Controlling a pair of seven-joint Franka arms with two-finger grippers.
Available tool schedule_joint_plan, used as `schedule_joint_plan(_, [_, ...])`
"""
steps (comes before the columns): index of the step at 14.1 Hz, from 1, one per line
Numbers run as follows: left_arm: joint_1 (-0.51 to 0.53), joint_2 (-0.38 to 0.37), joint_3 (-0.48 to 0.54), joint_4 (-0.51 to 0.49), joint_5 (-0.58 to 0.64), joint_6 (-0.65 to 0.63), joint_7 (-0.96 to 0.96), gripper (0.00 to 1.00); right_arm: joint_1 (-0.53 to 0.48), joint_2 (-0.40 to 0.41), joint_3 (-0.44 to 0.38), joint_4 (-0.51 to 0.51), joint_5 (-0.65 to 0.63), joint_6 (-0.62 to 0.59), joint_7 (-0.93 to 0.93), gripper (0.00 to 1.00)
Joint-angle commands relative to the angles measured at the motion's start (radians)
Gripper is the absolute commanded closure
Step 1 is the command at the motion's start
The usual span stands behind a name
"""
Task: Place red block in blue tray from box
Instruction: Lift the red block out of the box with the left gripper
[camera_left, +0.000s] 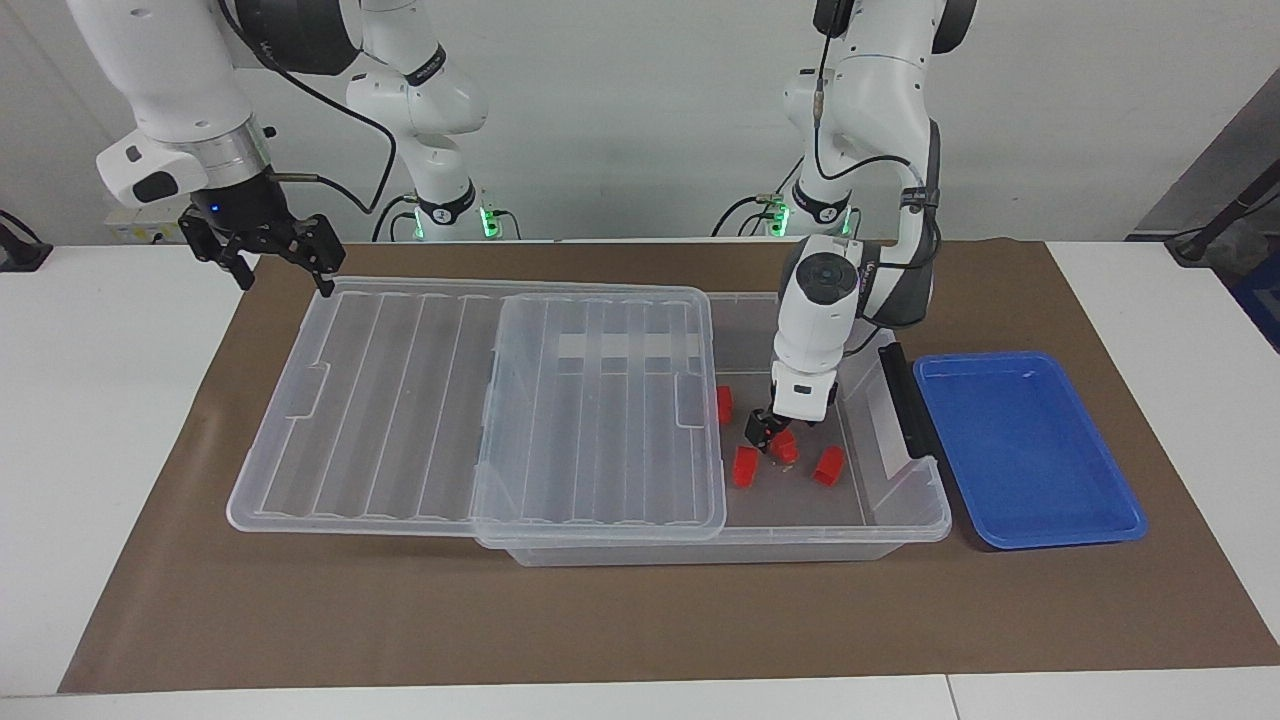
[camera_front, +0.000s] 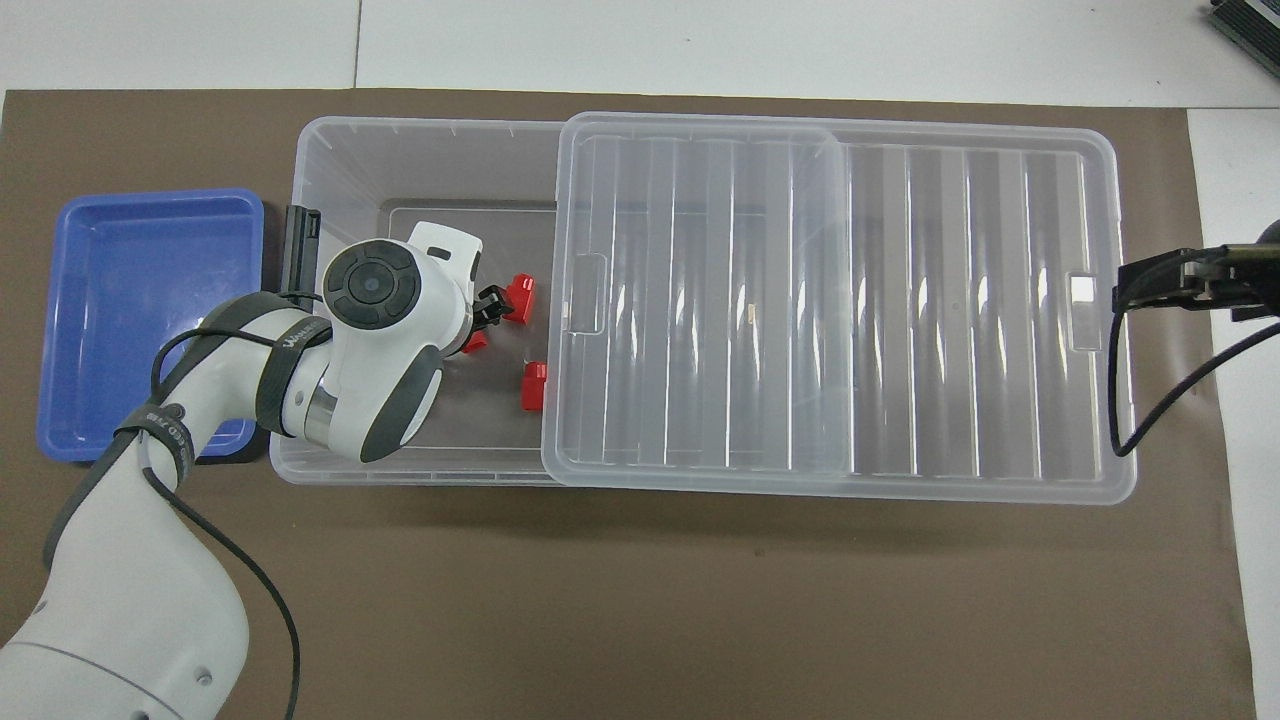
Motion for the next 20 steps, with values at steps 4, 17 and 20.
schedule_joint_plan(4, [-0.012, 0.006, 0.008, -0.015, 0.023, 0.03, -0.017, 0.41, 0.013, -0.002, 0.004, 0.018, 0.016, -0.068, 0.01, 0.01])
schedule_joint_plan(17, [0.034, -0.026, 0.003, 0.267, 0.011, -0.422, 0.018, 1.0, 0.016, -0.027, -0.007, -0.024, 0.048, -0.07, 0.018, 0.02])
schedule_joint_plan(20, [0.042, -0.052, 0.003, 0.37, 0.008, -0.606, 0.032, 1.0, 0.031, -0.027, -0.009, -0.022, 0.039, -0.06, 0.013, 0.02])
